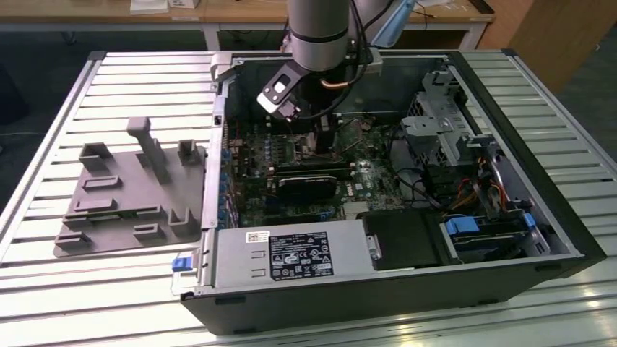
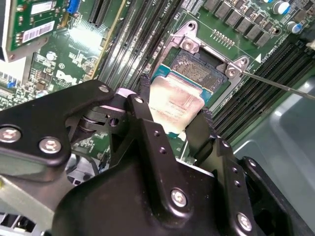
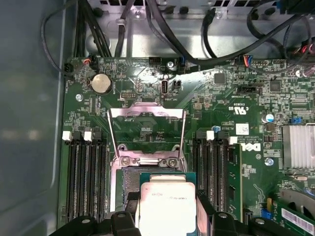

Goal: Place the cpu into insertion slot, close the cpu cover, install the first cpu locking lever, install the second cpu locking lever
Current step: 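Place the cpu into insertion slot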

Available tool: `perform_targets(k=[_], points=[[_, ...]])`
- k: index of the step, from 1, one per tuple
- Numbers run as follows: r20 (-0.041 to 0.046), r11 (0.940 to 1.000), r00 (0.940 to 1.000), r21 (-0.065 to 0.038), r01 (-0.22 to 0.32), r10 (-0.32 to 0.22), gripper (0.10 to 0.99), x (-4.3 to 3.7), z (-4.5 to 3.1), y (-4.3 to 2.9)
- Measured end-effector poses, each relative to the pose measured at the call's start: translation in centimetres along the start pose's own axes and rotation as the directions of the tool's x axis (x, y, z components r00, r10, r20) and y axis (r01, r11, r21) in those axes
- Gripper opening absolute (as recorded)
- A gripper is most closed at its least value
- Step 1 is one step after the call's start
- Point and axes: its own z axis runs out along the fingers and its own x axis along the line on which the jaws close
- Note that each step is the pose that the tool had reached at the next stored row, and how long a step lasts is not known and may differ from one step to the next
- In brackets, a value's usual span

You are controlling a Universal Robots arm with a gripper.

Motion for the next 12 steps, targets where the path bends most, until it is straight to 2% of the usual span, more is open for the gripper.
perform_targets(k=[12], points=[[-0.0009,1.0,1.0,0.0,0.0,0.0,0.537,0.33,1.28,-0.25]])
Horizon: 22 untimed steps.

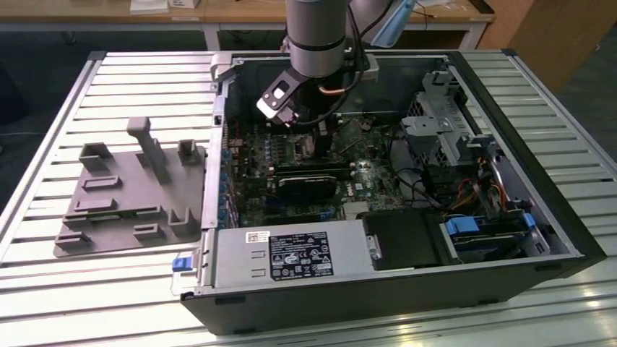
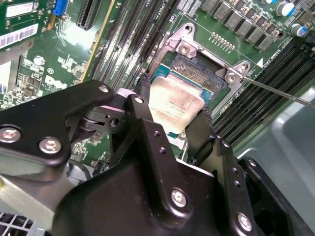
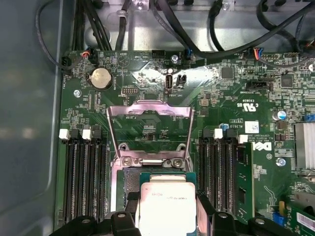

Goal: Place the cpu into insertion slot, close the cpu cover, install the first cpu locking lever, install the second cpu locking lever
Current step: 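Place the cpu into insertion slot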

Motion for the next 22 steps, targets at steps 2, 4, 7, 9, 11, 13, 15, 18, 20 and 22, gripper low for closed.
perform_targets(k=[2,4,7,9,11,13,15,18,20,22], points=[[0.0001,1.0,1.0,0.0,0.0,0.0,0.537,0.08,0.14,-0.03],[-0.0001,1.0,1.0,0.0,0.0,0.0,0.537,0.18,0.26,-0.05],[0.0,1.0,1.0,0.0,0.0,0.0,0.537,0.29,0.41,-0.07],[-0.0001,1.0,1.0,0.0,0.0,0.0,0.537,0.41,0.5,-0.09],[-0.0001,1.0,1.0,0.0,0.0,0.0,0.537,0.57,0.59,-0.12],[-0.0002,1.0,1.0,0.0,0.0,0.0,0.537,0.7,0.72,-0.15],[-0.0002,1.0,1.0,0.0,0.0,0.0,0.537,0.78,0.85,-0.19],[0.0,1.0,1.0,0.0,0.0,0.0,0.537,0.84,1.1,-0.26],[-0.0001,1.0,1.0,0.0,0.0,0.0,0.537,0.9,1.24,-0.33],[-0.0001,1.0,1.0,0.0,0.0,0.0,0.537,0.93,1.37,-0.38]])
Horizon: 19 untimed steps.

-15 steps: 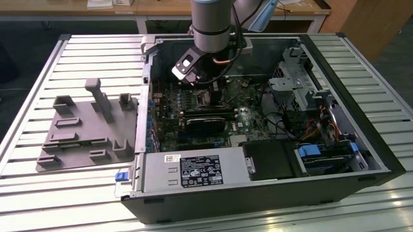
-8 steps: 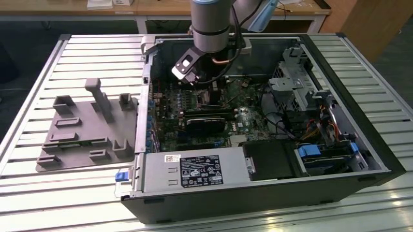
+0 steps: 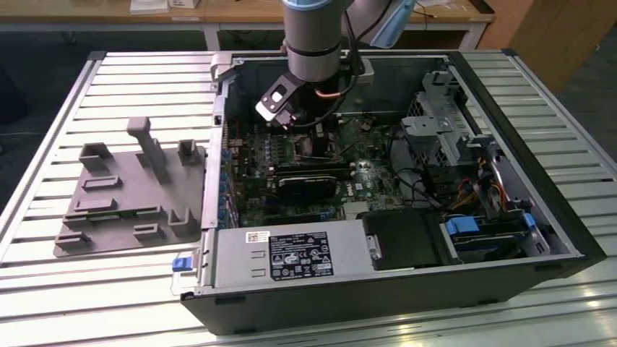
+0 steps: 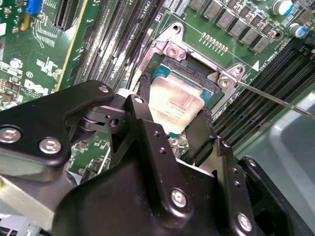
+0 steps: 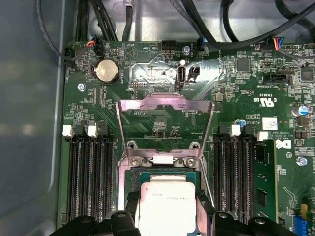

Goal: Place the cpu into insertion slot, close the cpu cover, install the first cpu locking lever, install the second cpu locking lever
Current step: 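Place the cpu into insertion slot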

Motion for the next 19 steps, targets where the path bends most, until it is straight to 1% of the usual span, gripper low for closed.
perform_targets(k=[5,11,19], points=[[-0.0012,1.0,1.0,0.0,0.0,0.0,0.537,0.02,0.33,-0.06],[-0.0016,1.0,1.0,0.0,0.0,0.0,0.537,0.04,0.38,-0.07],[-0.0016,1.0,1.0,0.0,0.0,0.0,0.537,0.36,0.52,-0.14]])
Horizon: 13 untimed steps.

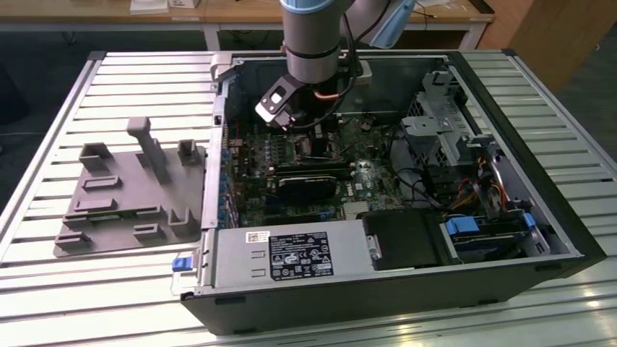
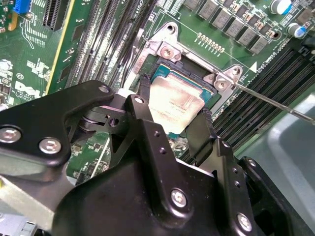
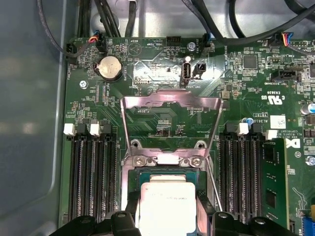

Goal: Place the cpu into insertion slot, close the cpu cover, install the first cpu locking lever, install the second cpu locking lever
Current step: 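Place the cpu into insertion slot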

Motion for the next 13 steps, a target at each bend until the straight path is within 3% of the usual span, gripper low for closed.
perform_targets(k=[13], points=[[0.0002,1.0,1.0,0.0,0.0,0.0,0.537,0.03,0.2,-0.02]])
